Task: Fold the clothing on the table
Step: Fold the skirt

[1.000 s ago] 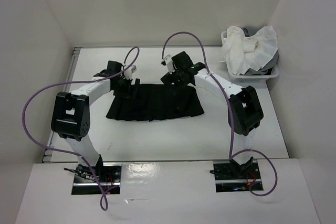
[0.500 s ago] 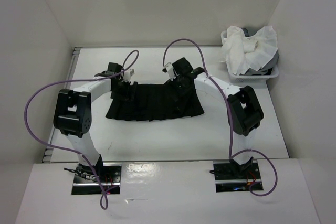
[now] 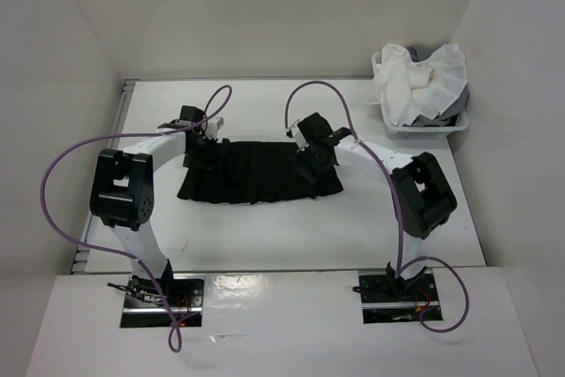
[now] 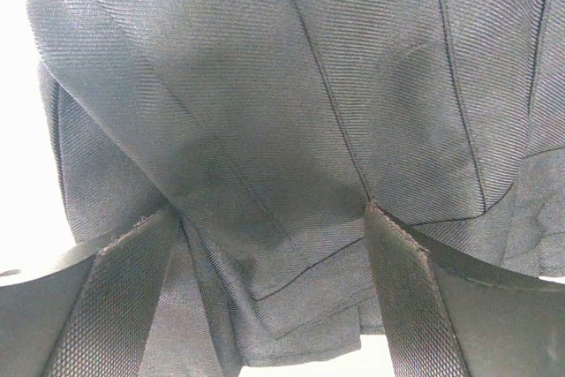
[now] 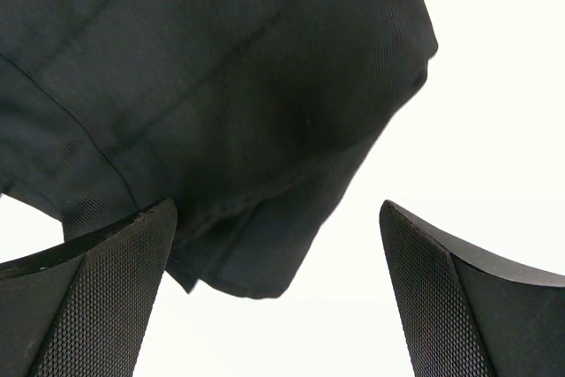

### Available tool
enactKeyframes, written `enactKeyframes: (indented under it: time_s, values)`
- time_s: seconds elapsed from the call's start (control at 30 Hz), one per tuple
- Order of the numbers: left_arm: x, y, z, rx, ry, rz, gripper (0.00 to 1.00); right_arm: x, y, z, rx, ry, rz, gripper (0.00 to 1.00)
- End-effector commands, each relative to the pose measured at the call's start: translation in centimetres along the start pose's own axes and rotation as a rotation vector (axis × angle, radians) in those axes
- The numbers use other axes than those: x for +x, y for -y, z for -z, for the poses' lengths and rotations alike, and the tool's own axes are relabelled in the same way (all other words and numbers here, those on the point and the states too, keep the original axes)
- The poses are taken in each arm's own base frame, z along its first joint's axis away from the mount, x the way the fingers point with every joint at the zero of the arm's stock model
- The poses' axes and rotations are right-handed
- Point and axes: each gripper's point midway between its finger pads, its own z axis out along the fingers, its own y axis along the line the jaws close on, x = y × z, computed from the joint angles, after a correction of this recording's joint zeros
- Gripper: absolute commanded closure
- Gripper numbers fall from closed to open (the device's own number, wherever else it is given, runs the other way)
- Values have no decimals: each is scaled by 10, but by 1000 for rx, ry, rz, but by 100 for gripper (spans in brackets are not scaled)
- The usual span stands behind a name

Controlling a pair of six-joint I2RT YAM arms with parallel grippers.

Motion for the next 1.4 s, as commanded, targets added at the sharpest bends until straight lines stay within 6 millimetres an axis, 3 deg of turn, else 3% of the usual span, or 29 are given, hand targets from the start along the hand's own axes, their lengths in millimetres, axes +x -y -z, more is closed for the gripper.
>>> enactKeyframes:
  time_s: [0.0, 0.1, 0.37, 0.57, 0.7, 0.73, 0.87, 0.93, 1.07, 1.37]
  values:
    - [3, -6, -1, -20, -17, -9, 9, -8, 15, 21, 78, 62, 9, 0]
    - [5, -9, -4, -32, -26, -8, 9, -1, 17, 25, 91, 57, 18, 0]
    - [8, -24, -7, -130, -52, -25, 9, 21, 19, 10, 136, 1, 34, 0]
    - [11, -24, -3, -149, -63, -33, 9, 23, 18, 4, 142, -10, 14, 0]
    - [9, -19, -1, -127, -53, -34, 9, -22, 29, 46, 139, 145, -41, 0]
    - [7, -19, 1, -127, -44, -35, 9, -40, 31, 68, 120, 215, -63, 0]
    - [6, -17, 1, -117, -44, -44, 9, -64, 19, 96, 14, 300, -89, 0]
    - [6, -17, 1, -117, -44, -44, 9, -62, 11, 92, -22, 290, -82, 0]
    - [6, -16, 1, -108, -44, -44, 9, -40, -3, 54, -60, 177, -67, 0]
    - [9, -16, -2, -108, -53, -42, 9, -1, -20, -4, -91, 20, -14, 0]
